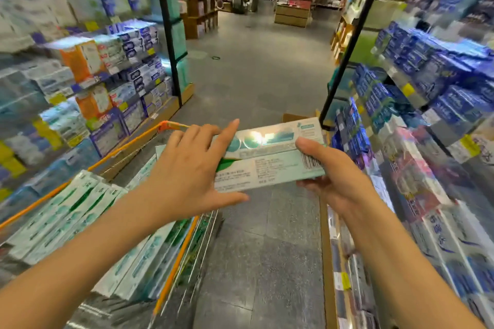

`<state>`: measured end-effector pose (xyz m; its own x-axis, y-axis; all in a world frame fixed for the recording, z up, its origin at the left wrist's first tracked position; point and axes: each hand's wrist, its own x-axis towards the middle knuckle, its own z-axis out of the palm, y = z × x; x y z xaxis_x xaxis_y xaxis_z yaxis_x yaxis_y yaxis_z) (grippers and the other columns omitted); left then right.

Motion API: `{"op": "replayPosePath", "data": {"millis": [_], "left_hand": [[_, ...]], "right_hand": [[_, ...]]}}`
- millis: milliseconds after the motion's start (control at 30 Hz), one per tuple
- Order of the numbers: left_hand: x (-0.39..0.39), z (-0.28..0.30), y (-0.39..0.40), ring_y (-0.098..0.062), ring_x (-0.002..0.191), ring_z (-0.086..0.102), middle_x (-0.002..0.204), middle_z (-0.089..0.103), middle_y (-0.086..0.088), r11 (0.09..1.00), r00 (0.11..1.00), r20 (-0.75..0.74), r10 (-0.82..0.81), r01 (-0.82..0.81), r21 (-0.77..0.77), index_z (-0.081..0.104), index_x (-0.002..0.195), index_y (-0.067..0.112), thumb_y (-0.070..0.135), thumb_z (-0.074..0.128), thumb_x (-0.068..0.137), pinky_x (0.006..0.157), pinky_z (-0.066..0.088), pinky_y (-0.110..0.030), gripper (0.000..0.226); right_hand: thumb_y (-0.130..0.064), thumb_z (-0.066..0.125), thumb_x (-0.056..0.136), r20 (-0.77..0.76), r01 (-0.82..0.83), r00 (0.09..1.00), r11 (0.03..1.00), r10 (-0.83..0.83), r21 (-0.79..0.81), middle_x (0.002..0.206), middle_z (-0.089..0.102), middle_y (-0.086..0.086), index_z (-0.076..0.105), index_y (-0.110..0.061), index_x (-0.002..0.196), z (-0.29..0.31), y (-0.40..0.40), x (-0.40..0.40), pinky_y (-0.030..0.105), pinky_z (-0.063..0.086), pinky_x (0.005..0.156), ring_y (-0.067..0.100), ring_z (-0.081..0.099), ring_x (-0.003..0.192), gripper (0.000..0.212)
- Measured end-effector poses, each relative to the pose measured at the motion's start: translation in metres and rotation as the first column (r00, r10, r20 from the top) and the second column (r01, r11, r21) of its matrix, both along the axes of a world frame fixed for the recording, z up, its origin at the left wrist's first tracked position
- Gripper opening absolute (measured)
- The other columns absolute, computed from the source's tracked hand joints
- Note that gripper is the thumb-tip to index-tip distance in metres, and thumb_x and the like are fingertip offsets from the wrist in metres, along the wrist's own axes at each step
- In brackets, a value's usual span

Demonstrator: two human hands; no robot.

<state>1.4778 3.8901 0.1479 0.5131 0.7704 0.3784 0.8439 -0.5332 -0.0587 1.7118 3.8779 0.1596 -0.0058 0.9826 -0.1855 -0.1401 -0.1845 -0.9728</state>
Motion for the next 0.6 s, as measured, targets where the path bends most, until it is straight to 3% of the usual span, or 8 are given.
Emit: {"op": "replayPosePath", "data": {"millis": [133,233,300,333,400,500,600], "left_hand": [[0.011,0.017,0.063,-0.020,0.098,0.059,0.123,0.053,0.001,0.989,0.996,0.018,0.092,-0.089,-0.115,0.027,0.147,0.027,0.090,0.024,0.062,0.068,0.043,-0.029,0.106],[0.010,0.018,0.111,-0.010,0.112,0.053,0.134,0.046,0.018,0.924,0.960,0.062,0.273,-0.243,-0.296,0.025,0.144,0.042,0.093,0.022,0.049,0.080,0.045,-0.029,0.107],[0.008,0.015,0.135,-0.001,0.106,0.054,0.122,0.048,0.030,0.826,0.922,0.138,0.362,-0.249,-0.506,0.034,0.135,0.049,0.095,0.036,0.050,0.085,0.047,-0.024,0.097],[0.008,0.013,0.146,0.008,0.098,0.054,0.112,0.046,0.036,0.761,0.895,0.181,0.407,-0.222,-0.610,0.037,0.125,0.054,0.091,0.047,0.054,0.083,0.046,-0.016,0.080],[0.001,0.006,0.167,0.020,0.085,0.050,0.104,0.043,0.039,0.623,0.845,0.216,0.489,-0.165,-0.764,0.033,0.105,0.060,0.068,0.063,0.060,0.078,0.042,-0.005,0.054],[-0.013,0.000,0.180,0.020,0.091,0.048,0.111,0.039,0.037,0.433,0.726,0.251,0.640,-0.072,-0.898,0.038,0.113,0.052,0.069,0.065,0.051,0.085,0.039,-0.006,0.070],[-0.030,-0.017,0.175,0.015,0.107,0.047,0.117,0.038,0.034,0.337,0.519,0.329,0.789,0.083,-0.938,0.041,0.118,0.042,0.069,0.074,0.040,0.079,0.043,-0.006,0.089]], "right_hand": [[-0.029,0.064,0.072,-0.018,-0.102,0.995,0.994,0.101,-0.028,0.074,0.073,-0.001,0.067,-0.014,0.088,-0.005,0.084,0.019,0.026,0.053,0.062,0.012,0.069,0.068,0.023],[-0.034,0.063,0.066,-0.008,-0.253,0.967,0.967,0.253,-0.030,0.077,0.073,0.003,0.068,-0.010,0.097,-0.011,0.158,0.020,0.020,0.050,0.047,0.012,0.068,0.062,0.039],[-0.030,0.062,0.073,0.002,-0.359,0.933,0.933,0.359,-0.041,0.072,0.072,0.005,0.068,-0.005,0.100,-0.018,0.204,0.015,0.017,0.044,0.040,0.010,0.064,0.053,0.037],[-0.027,0.061,0.077,0.005,-0.410,0.912,0.911,0.411,-0.052,0.069,0.071,0.005,0.067,-0.002,0.101,-0.020,0.225,0.010,0.015,0.041,0.037,0.009,0.063,0.050,0.036],[-0.026,0.062,0.076,0.012,-0.503,0.863,0.861,0.505,-0.077,0.069,0.069,0.007,0.065,0.005,0.106,-0.026,0.265,0.001,0.014,0.038,0.035,0.009,0.060,0.045,0.042],[-0.025,0.064,0.078,0.032,-0.648,0.756,0.754,0.654,-0.109,0.075,0.067,0.012,0.062,0.008,0.111,-0.035,0.313,-0.022,0.015,0.039,0.035,0.009,0.059,0.046,0.047],[-0.031,0.074,0.065,0.035,-0.783,0.605,0.602,0.796,-0.155,0.090,0.071,0.016,0.066,0.002,0.106,-0.044,0.342,-0.058,0.025,0.052,0.053,0.018,0.067,0.068,0.054]]}}
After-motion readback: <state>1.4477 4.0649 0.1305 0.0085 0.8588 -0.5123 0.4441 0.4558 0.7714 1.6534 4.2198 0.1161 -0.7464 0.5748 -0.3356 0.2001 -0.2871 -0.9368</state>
